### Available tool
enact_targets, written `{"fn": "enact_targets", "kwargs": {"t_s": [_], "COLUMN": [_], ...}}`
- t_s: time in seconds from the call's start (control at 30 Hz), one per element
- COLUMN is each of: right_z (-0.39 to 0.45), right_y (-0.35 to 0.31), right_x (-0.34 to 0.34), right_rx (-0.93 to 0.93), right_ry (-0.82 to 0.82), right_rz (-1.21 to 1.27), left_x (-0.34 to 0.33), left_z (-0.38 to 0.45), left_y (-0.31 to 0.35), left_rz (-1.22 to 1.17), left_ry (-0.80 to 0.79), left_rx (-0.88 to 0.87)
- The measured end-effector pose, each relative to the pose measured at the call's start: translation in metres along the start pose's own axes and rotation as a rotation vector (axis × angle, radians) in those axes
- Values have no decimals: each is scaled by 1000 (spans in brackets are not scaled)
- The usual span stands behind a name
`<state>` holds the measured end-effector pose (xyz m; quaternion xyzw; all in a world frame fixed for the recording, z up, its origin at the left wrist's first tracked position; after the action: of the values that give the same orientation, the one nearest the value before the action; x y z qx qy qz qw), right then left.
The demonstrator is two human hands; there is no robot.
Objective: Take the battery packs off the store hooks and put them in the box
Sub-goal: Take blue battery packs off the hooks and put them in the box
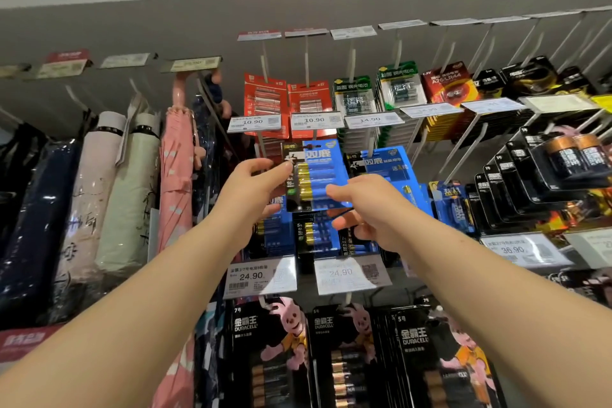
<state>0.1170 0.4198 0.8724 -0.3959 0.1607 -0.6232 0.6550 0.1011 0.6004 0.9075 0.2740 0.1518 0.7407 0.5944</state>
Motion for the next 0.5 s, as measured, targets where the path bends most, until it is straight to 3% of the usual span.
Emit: {"fn": "enact_targets", "kwargs": {"t_s": [0.5], "right_z": [21], "right_y": [2], "right_x": [9], "right_rx": [-52], "right_ry": [122], "right_rz": [-2], "left_x": [16], "left_z": [-8], "left_y": [-10], "left_rz": [32], "left_ry": [18], "left_rx": [11]}}
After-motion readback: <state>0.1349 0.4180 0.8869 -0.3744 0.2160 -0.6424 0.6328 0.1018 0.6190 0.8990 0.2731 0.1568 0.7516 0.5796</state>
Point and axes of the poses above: each hand's wrist, its own z-axis towards the middle knuckle, its own x-axis out of the back of the hand, y = z × x, the point moved 9 cm from there along z, towards the middle knuckle, and after that the axes turned 13 degrees about -y, right-handed, at the moved point
